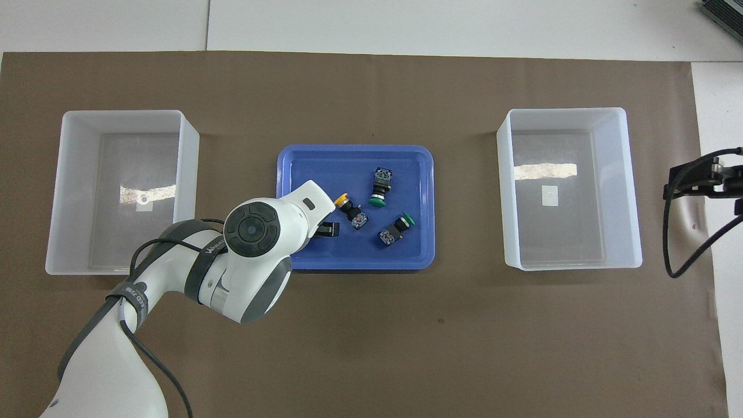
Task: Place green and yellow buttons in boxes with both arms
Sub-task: 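Carry the yellow button toward its box while the right gripper reaches the tray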
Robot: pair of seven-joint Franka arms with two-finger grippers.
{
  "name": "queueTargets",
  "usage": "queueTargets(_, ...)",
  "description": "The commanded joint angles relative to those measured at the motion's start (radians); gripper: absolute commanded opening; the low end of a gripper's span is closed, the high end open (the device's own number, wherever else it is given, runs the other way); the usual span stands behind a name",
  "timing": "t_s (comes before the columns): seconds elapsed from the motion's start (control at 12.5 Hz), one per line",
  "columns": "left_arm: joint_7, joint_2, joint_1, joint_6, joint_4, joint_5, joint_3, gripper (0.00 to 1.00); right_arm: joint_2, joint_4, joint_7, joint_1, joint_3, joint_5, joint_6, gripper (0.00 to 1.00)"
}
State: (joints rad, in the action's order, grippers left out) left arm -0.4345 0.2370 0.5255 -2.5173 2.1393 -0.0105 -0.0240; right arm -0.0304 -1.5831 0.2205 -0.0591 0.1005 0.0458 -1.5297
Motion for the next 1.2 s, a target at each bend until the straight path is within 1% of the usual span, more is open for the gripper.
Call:
queueTargets(0.0,-0.059,0.001,0.016,-0.009,-0.005,-0.013,0.016,0.74,-0.045,-0.08,0.071,-0.001,-0.007,-0.006,-0.069,1.0)
queueTargets(0.08,-0.059,0.001,0.016,-0.003,-0.005,-0.013,0.018,0.69,-0.052,-0.092,0.077,-0.008,-0.007,-0.007,-0.081,1.0)
queueTargets(0.16,-0.059,0.001,0.018,0.002,-0.005,-0.013,0.018,0.6,-0.054,-0.103,0.1,-0.021,-0.007,-0.009,-0.09,1.0)
queueTargets(0.32,-0.061,0.001,0.018,0.006,-0.005,-0.013,0.018,0.33,-0.059,-0.145,0.179,-0.048,-0.007,-0.017,-0.147,1.0)
queueTargets(0.4,-0.061,-0.001,0.019,0.023,-0.007,-0.013,0.018,0.13,-0.063,-0.165,0.224,-0.065,-0.007,-0.038,-0.185,1.0)
queueTargets(0.48,-0.064,-0.004,0.021,0.047,-0.015,-0.013,0.018,0.0,-0.063,-0.188,0.265,-0.08,-0.007,-0.049,-0.216,1.0)
queueTargets(0.64,-0.064,-0.028,0.01,0.116,-0.048,-0.013,0.016,0.0,-0.065,-0.253,0.34,-0.129,-0.007,-0.061,-0.311,1.0)
queueTargets(0.72,-0.064,-0.045,0.005,0.132,-0.055,-0.013,0.019,0.0,-0.051,-0.274,0.403,-0.172,-0.007,-0.061,-0.354,1.0)
queueTargets(0.88,-0.064,-0.088,-0.005,0.147,-0.055,-0.013,0.027,0.0,0.022,-0.275,0.559,-0.247,-0.007,-0.061,-0.418,1.0)
queueTargets(1.12,-0.049,-0.149,-0.057,0.211,-0.061,-0.014,0.027,0.0,0.145,-0.262,0.786,-0.356,-0.007,-0.075,-0.516,1.0)
